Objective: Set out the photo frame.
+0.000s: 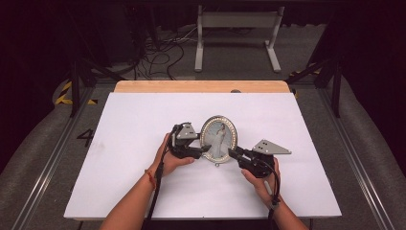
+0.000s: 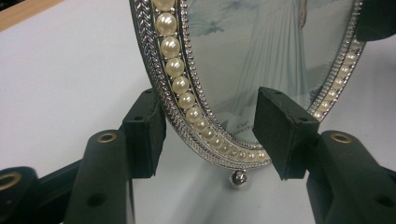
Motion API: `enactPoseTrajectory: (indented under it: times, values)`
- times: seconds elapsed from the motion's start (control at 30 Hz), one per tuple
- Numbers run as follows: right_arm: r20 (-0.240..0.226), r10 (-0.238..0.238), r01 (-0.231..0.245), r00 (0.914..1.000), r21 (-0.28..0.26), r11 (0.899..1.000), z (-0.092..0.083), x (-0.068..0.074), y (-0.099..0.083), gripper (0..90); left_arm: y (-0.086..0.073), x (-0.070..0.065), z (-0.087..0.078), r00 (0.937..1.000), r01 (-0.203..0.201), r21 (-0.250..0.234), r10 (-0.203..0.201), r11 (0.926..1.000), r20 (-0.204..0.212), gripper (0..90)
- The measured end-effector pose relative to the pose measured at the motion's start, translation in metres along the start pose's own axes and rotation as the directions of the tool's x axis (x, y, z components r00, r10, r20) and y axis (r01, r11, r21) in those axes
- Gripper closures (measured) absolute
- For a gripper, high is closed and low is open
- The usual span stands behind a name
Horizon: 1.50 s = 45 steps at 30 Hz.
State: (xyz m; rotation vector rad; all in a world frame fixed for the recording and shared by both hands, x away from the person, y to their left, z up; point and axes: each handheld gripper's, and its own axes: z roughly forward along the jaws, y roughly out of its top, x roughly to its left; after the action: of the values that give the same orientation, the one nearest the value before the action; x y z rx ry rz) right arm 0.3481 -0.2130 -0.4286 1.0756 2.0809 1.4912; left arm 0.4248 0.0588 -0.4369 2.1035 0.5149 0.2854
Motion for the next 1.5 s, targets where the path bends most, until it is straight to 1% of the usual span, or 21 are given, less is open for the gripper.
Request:
enactPoseTrajectory:
  times: [0.1, 0.17, 0.2, 0.3, 0.33, 0.37, 0.4, 0.43, 0.5, 0.57, 0.63, 0.7, 0.77, 0.83, 0.87, 1.0, 1.03, 1.13, 1.2, 1.4, 1.5]
  values:
    - [0.005, 0.002, -0.002, 1.0, 0.001, 1.0, 0.001, -0.002, 0.0, 75.5, -0.002, -0.002, -0.005, 1.0, 0.004, -0.016, -0.004, 0.9999, 0.009, 47.2]
    - [0.001, 0.016, -0.016, 0.9999, 0.0, 1.0, 0.002, -0.004, 0.0, 75.6, -0.004, -0.003, -0.008, 1.0, 0.002, -0.015, -0.002, 0.9999, 0.006, 47.3]
    - [-0.001, 0.015, -0.015, 0.9999, 0.002, 1.0, 0.002, -0.004, 0.0, 75.5, -0.004, -0.004, -0.009, 1.0, -0.001, -0.009, 0.001, 1.0, 0.006, 47.2]
    - [0.011, -0.003, 0.003, 0.9999, 0.001, 1.0, 0.003, -0.001, 0.001, 75.3, -0.001, -0.004, -0.008, 0.9989, -0.043, 0.022, 0.044, 0.9988, -0.015, 44.5]
    - [0.015, -0.013, 0.013, 0.9998, 0.0, 1.0, 0.003, 0.001, 0.001, 75.2, 0.0, -0.003, -0.007, 0.9985, -0.05, 0.02, 0.05, 0.9986, -0.024, 42.9]
    - [0.024, -0.017, 0.017, 0.9996, 0.001, 1.0, 0.003, 0.002, 0.001, 74.9, 0.001, -0.002, -0.008, 0.9993, -0.027, 0.006, 0.027, 0.9996, -0.025, 39.3]
    - [0.035, -0.023, 0.023, 0.9991, 0.003, 1.0, 0.003, 0.003, 0.002, 74.3, 0.001, -0.001, -0.008, 0.9998, -0.014, -0.012, 0.014, 0.9998, -0.016, 39.0]
    - [0.039, -0.028, 0.028, 0.9988, 0.003, 1.0, 0.003, 0.004, 0.002, 73.4, 0.001, -0.001, -0.008, 0.9998, -0.014, -0.012, 0.014, 0.9998, -0.016, 38.9]
    - [0.038, -0.027, 0.027, 0.9989, -0.002, 1.0, 0.001, 0.005, 0.002, 71.8, 0.004, 0.0, -0.009, 0.9996, -0.012, -0.035, 0.011, 0.9993, -0.025, 38.8]
    - [0.049, -0.037, 0.037, 0.9981, -0.006, 0.999, -0.004, 0.006, 0.003, 71.2, 0.004, -0.001, -0.009, 0.9997, -0.011, -0.035, 0.011, 0.9993, -0.023, 39.6]
    - [0.053, -0.045, 0.046, 0.9976, -0.02, 0.999, -0.01, 0.007, 0.004, 74.4, 0.005, -0.001, -0.009, 0.9996, -0.012, -0.034, 0.011, 0.9994, -0.027, 43.0]
    - [0.061, -0.058, 0.059, 0.9964, -0.021, 0.998, -0.012, 0.007, 0.005, 79.2, 0.004, 0.001, -0.011, 0.9995, -0.008, -0.036, 0.007, 0.9993, -0.03, 47.9]
    - [0.061, -0.056, 0.057, 0.9966, -0.023, 0.998, -0.012, 0.006, 0.005, 82.1, 0.003, 0.003, -0.012, 0.9994, 0.007, -0.037, -0.008, 0.9993, -0.034, 53.4]
    - [0.058, -0.054, 0.054, 0.9969, -0.01, 0.998, -0.01, 0.004, 0.004, 83.8, 0.003, 0.004, -0.014, 0.9995, 0.008, -0.038, -0.009, 0.9993, -0.03, 57.9]
    - [0.055, -0.045, 0.045, 0.9975, -0.006, 0.999, -0.009, 0.004, 0.003, 83.4, 0.003, 0.003, -0.014, 0.9994, 0.002, -0.026, -0.003, 0.9997, -0.036, 58.9]
    - [0.059, -0.062, 0.062, 0.9963, -0.003, 0.998, -0.007, 0.005, 0.005, 83.4, 0.003, 0.003, -0.016, 0.9991, -0.001, -0.01, 0.0, 1.0, -0.042, 60.0]
    - [0.049, -0.047, 0.047, 0.9977, -0.002, 0.999, -0.006, 0.002, 0.005, 83.6, 0.003, 0.003, -0.017, 0.9991, -0.001, -0.008, 0.001, 1.0, -0.042, 61.5]
    - [0.041, -0.04, 0.04, 0.9984, -0.002, 0.999, -0.005, 0.0, 0.005, 83.6, 0.002, 0.002, -0.019, 0.9989, 0.004, -0.002, -0.004, 1.0, -0.046, 62.5]
    - [0.041, -0.041, 0.041, 0.9983, -0.002, 0.999, -0.004, 0.0, 0.005, 83.4, 0.002, 0.001, -0.019, 0.9984, -0.002, 0.002, 0.003, 1.0, -0.056, 62.5]
    - [0.04, -0.048, 0.048, 0.998, 0.006, 0.999, -0.002, -0.003, 0.007, 83.2, -0.003, 0.0, -0.023, 0.9986, 0.018, -0.009, -0.018, 0.9998, -0.049, 63.2]
    - [0.039, -0.052, 0.052, 0.9979, 0.007, 0.999, 0.001, -0.004, 0.009, 82.9, -0.005, 0.0, -0.025, 0.9988, 0.033, -0.015, -0.033, 0.9994, -0.037, 63.5]
